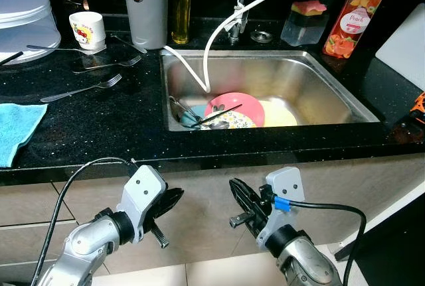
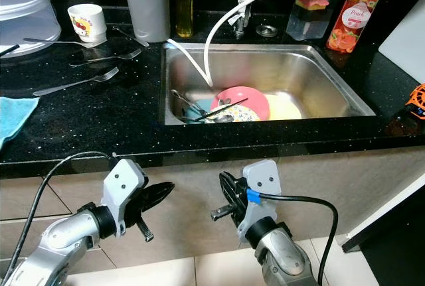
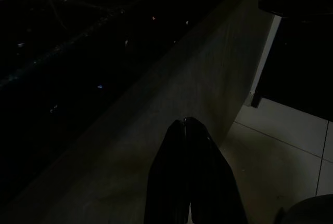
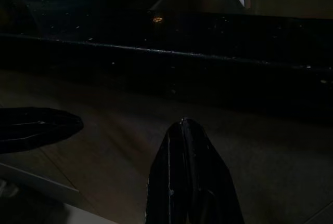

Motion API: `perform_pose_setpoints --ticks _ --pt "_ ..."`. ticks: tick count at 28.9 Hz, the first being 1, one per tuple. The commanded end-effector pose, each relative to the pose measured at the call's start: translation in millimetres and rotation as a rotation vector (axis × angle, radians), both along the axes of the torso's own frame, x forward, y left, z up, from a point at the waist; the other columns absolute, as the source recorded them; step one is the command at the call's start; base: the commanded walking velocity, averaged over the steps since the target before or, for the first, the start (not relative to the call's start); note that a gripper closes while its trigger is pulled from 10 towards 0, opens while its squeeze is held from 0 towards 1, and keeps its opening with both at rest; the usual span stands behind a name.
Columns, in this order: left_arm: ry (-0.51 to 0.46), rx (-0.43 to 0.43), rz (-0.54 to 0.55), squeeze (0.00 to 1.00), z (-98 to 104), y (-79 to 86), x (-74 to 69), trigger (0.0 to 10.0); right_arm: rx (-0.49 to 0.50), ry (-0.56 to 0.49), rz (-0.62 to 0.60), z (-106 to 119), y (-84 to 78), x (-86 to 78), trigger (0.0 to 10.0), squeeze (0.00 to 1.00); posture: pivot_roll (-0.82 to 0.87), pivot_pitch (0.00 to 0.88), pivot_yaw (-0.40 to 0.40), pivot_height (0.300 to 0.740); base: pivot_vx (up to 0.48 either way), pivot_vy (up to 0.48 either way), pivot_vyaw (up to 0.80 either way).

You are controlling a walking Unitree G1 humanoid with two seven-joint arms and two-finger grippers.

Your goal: Kitchen organization

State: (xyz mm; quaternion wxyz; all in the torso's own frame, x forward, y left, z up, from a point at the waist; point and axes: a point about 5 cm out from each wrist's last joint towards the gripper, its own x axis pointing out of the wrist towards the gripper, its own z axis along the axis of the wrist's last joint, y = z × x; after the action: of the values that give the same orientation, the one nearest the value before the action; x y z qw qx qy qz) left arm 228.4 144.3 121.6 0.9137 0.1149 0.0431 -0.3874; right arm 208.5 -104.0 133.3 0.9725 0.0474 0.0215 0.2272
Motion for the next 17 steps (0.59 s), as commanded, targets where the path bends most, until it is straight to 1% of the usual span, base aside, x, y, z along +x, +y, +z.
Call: perform_pose_setpoints --ticks 1,17 --pt "0.01 -0.011 -0.011 0.0 -2.8 -4.5 -2.5 10.0 -0.007 0.014 -0.003 -3.2 -1.7 -1.3 10.0 0.0 0.16 0.024 -0.063 0.74 0.0 0.0 0.0" --pt "0.012 -0.008 -0.011 0.0 -0.3 -2.6 -3.3 10.0 0.002 0.013 -0.006 -2.4 0.3 -2.0 10.0 0.0 0.16 0.033 -0.055 0.74 0.0 0.0 0.0"
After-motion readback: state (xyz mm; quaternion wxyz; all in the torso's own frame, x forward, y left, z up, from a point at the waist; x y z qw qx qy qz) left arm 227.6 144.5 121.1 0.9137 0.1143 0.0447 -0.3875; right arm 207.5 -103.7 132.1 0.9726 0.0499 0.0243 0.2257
